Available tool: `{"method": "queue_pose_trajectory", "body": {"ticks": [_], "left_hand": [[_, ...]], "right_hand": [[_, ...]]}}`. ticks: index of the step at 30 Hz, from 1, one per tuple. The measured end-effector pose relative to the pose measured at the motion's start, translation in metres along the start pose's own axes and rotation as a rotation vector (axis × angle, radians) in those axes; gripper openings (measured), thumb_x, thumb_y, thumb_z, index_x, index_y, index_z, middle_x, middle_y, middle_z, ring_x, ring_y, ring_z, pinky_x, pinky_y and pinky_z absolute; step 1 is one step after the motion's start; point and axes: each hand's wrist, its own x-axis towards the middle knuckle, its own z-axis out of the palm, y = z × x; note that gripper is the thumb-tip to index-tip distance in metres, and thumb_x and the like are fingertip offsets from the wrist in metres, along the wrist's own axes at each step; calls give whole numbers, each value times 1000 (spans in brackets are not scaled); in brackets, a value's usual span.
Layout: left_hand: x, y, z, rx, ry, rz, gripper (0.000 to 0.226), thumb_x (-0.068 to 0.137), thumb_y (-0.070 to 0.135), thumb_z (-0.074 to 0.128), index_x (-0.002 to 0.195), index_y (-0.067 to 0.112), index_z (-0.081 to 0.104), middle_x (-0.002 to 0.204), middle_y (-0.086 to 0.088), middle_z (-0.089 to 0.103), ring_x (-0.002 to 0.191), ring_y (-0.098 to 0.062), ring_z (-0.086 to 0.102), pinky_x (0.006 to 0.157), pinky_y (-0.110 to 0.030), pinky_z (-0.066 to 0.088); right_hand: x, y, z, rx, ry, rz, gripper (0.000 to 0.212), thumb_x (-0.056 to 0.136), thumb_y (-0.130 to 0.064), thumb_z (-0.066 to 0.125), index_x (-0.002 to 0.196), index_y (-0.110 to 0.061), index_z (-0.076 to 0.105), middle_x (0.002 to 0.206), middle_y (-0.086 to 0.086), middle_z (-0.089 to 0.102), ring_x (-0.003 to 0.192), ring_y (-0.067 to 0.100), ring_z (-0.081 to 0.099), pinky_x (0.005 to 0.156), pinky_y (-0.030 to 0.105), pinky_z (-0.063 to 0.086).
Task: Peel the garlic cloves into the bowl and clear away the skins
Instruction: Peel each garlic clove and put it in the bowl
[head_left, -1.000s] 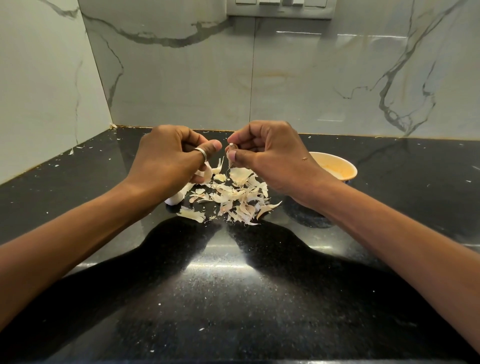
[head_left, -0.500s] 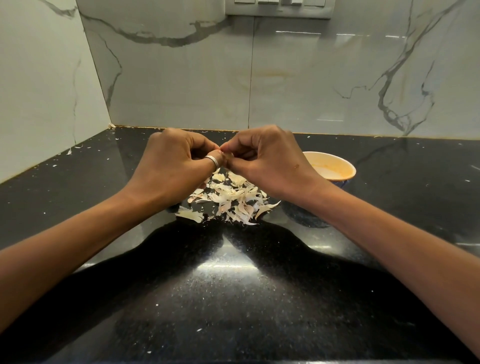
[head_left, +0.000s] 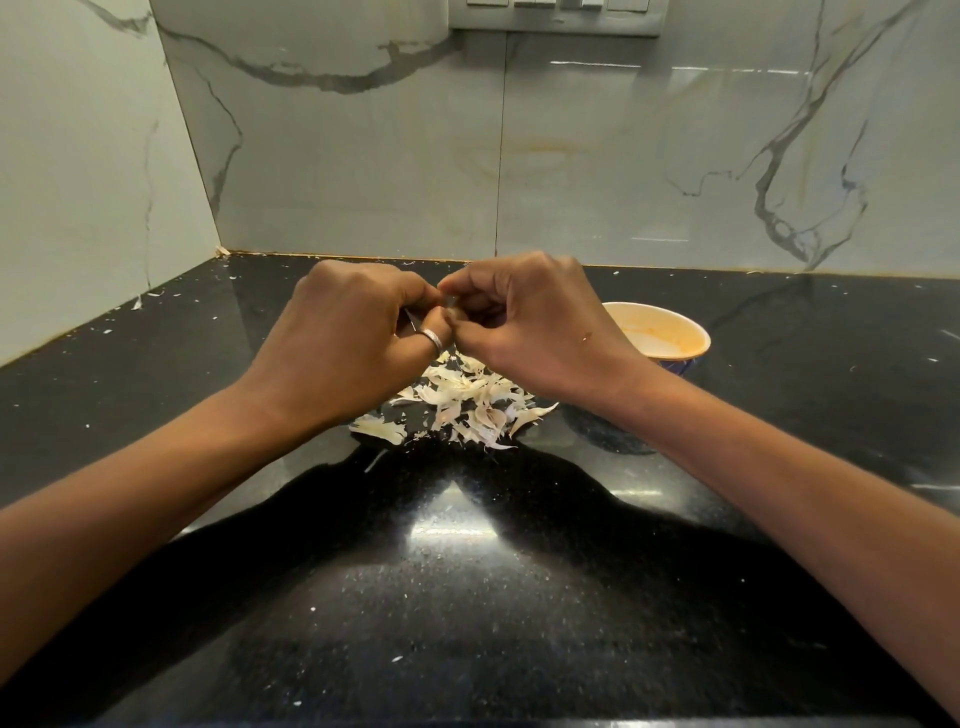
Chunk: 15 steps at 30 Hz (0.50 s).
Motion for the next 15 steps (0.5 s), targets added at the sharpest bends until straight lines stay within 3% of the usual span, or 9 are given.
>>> {"method": "queue_pose_trajectory", "body": {"ticks": [9,15], "left_hand": [[-2,-2,4,80,-35,11,37,87,32,47,84,10,77,66,-6,70,59,-29,63,60,-41,52],[-2,5,5,-22,-1,-108,26,86,26,57,86,12,79,61,1,70,53,-13,62,54,-13,40]], "right_hand": [[-1,-1,5,-83,-20,-55,18,83,-17,65,94,-16,79,75,-1,74,71,17,69,67,40,57],[-1,0,6,-20,-30,-11,18,85,-18,64,94,-14,80,76,3,76,74,20,72,71,44,60]]}}
